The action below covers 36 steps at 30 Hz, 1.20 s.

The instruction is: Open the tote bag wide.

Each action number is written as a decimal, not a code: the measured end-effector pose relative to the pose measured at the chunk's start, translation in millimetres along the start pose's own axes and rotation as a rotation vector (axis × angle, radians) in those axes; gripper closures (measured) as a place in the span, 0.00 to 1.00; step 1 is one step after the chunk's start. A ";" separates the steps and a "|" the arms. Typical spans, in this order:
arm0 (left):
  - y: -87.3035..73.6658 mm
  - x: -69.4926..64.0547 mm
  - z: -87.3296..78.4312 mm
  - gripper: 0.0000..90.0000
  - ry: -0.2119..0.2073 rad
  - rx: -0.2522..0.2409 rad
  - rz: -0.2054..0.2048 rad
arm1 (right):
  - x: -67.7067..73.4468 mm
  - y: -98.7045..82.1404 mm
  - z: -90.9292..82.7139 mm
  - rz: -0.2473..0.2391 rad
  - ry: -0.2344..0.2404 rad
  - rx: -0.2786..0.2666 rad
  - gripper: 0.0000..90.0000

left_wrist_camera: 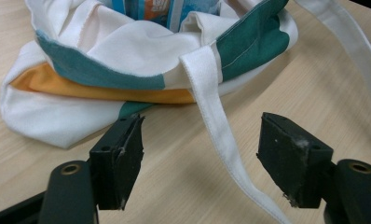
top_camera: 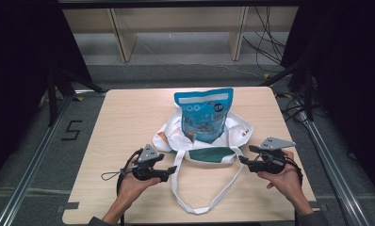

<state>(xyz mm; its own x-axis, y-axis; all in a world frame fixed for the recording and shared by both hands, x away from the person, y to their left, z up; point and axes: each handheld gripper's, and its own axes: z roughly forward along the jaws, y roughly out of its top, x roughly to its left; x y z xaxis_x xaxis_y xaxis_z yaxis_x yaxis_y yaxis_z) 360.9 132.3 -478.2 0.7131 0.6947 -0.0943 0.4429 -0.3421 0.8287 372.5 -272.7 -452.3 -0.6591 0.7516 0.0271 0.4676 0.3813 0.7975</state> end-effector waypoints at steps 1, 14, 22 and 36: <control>-1.2 -0.7 -0.7 0.34 -0.006 0.003 -0.015 | -0.7 -0.9 -0.7 -0.016 -0.003 -0.001 0.44; -15.9 -2.5 -8.8 0.32 0.007 -0.003 -0.014 | -0.8 -11.7 -6.3 -0.032 -0.013 0.022 0.41; -27.6 -5.6 -14.8 0.29 -0.006 0.020 -0.018 | 11.5 -22.5 -12.7 -0.018 -0.003 0.026 0.42; -39.0 -23.5 -20.3 0.28 -0.021 0.054 0.018 | 28.1 -48.7 -15.5 -0.042 0.029 0.082 0.39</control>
<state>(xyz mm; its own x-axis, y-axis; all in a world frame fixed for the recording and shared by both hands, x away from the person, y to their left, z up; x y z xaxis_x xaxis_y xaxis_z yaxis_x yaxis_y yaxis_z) 315.9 142.1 -497.1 0.7322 0.6749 -0.0915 0.4582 -0.3887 0.7994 322.1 -278.5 -481.0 -0.6950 0.7189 0.0131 0.4855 0.4558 0.7460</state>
